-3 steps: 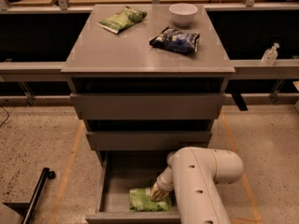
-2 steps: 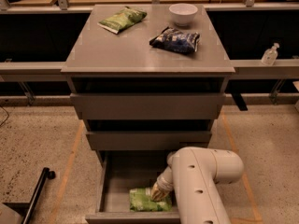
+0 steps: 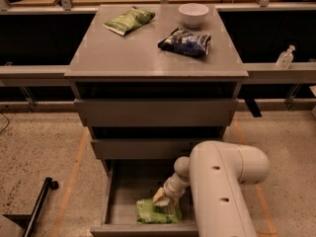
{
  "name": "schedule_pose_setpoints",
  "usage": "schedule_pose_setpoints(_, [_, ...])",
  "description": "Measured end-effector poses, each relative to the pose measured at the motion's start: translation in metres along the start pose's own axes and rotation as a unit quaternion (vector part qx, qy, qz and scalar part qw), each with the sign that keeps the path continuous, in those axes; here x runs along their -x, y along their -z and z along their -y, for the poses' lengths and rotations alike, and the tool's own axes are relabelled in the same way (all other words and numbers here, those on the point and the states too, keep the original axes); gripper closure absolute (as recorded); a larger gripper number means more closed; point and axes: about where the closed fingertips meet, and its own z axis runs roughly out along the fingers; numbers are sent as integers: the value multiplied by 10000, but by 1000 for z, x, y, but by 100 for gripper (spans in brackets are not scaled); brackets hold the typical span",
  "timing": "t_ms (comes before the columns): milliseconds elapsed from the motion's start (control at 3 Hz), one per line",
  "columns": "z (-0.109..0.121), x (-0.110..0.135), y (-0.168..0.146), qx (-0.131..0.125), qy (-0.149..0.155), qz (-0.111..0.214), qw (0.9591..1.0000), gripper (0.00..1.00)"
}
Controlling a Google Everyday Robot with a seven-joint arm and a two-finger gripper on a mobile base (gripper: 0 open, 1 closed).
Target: Pick green rice chip bag from bottom drawer and place on counter
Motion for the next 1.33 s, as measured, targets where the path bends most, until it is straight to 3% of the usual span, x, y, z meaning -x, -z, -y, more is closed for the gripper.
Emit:
schedule_pose_setpoints(333, [-53, -7, 54, 89, 908, 432, 9949, 0])
schedule_pose_setpoints(667, [-49, -6, 52, 85, 849, 399, 9956, 0])
schedule_pose_setpoints(1333, [2, 3, -9, 436, 282, 13, 9987, 0])
